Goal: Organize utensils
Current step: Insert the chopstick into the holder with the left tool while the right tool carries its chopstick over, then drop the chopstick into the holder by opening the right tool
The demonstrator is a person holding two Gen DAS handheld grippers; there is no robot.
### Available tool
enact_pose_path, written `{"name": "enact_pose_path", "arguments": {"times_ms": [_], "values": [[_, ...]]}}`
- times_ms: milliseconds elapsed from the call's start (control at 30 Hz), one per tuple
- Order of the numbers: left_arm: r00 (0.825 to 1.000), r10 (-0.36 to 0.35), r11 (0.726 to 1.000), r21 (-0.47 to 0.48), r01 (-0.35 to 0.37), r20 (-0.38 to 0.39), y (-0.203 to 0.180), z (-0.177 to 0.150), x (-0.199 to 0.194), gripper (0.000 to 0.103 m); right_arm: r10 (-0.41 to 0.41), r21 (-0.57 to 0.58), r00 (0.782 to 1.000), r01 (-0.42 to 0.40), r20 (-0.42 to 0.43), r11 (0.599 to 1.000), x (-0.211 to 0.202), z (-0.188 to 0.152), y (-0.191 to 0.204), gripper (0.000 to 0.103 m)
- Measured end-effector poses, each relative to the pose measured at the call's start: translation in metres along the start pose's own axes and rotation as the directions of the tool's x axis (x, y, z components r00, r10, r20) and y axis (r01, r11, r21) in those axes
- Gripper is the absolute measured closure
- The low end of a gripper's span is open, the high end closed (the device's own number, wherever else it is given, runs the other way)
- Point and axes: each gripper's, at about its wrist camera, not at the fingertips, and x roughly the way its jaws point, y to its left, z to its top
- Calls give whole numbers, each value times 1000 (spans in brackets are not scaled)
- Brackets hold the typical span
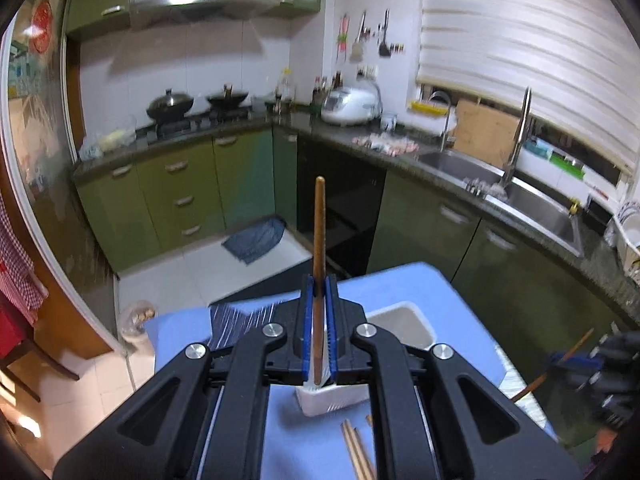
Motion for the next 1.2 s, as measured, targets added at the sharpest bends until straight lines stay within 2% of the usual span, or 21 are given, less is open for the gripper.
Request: {"name": "enact_pose_path", "arguments": {"times_ms": [167,233,333,433,567,667,733,967,1133,1200], "values": [[999,-6,1000,-19,5,-51,8,-21,11,83,-8,-3,999,8,42,1000,-8,22,0,97],[999,-21,999,-27,19,-48,10,-27,5,81,-13,-6,997,13,82,1000,-16,39,2,97],[1000,-24,999,-31,24,-17,16,-35,-14,68,-14,-5,989,15,148,1000,-29,64,5,97],[1000,-28,999,-24,28,2,18,-43,-33,68,-20,6,975,19,221,1000,-40,95,6,97],[1000,-22,1000,-2,22,10,16,-55,-51,68,-38,27,965,32,258,999,-29,132,7,97],[1000,-28,1000,6,28,5,14,-63,-59,68,-52,49,973,42,225,998,5,154,4,97],[1000,-31,1000,7,31,-2,14,-68,-62,67,-60,55,981,50,187,997,28,156,4,97],[999,-40,999,-4,40,-34,21,-85,-65,66,-71,57,996,69,49,996,99,125,1,96],[996,-45,999,-17,43,-77,21,-98,-59,64,-58,37,998,58,-18,998,117,103,4,95],[994,-51,999,-23,49,-98,20,-103,-55,64,-50,26,999,50,0,998,106,101,7,90]]}}
